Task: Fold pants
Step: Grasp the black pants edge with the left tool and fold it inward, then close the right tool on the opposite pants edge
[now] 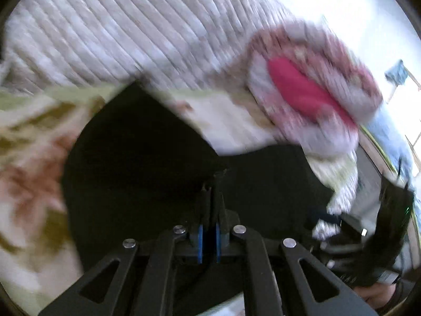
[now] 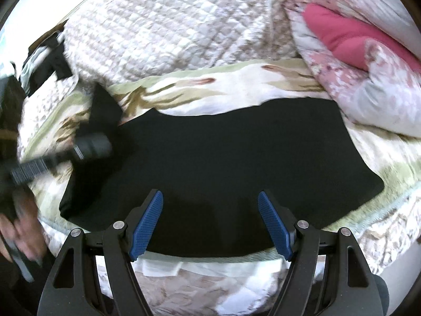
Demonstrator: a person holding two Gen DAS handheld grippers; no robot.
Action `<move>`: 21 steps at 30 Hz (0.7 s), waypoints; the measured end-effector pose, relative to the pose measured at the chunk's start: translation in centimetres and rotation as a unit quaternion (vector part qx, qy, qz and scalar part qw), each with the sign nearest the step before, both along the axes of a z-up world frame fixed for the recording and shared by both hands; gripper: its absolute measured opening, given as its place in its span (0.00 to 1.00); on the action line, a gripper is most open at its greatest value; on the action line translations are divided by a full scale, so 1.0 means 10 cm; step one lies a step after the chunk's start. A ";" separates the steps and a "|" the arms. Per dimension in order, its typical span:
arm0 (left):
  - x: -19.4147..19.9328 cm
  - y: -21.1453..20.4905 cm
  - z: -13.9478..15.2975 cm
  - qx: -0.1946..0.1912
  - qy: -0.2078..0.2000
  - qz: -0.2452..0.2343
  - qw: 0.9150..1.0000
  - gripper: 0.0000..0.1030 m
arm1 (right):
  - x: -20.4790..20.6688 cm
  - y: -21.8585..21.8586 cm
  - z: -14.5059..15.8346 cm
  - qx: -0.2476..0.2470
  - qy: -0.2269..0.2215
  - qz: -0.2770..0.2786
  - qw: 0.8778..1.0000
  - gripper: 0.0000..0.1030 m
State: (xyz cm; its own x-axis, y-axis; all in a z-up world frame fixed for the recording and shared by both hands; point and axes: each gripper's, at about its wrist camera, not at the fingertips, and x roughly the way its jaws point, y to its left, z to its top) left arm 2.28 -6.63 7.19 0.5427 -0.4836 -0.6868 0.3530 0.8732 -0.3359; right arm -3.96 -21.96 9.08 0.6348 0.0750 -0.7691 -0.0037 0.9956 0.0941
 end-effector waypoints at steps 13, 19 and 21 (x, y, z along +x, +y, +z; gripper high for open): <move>-0.14 -0.13 -0.28 -0.053 0.068 -0.065 0.994 0.22 | 0.04 -0.14 -0.06 0.051 0.010 -0.014 0.999 0.73; -0.28 0.34 -0.12 -0.046 0.028 -0.003 0.999 0.28 | 0.27 0.03 -0.19 0.132 0.041 0.039 0.990 0.61; -0.27 0.56 -0.16 -0.021 0.026 0.037 0.999 0.29 | 0.37 0.11 -0.25 0.141 0.050 0.054 0.987 0.60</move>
State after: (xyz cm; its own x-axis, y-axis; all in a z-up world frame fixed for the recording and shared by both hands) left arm -0.46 -1.08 5.63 0.5423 -0.4731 -0.6943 0.2703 0.8807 -0.3891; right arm -0.26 -20.84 6.57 0.5326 0.3589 -0.7665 -0.0850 0.9238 0.3734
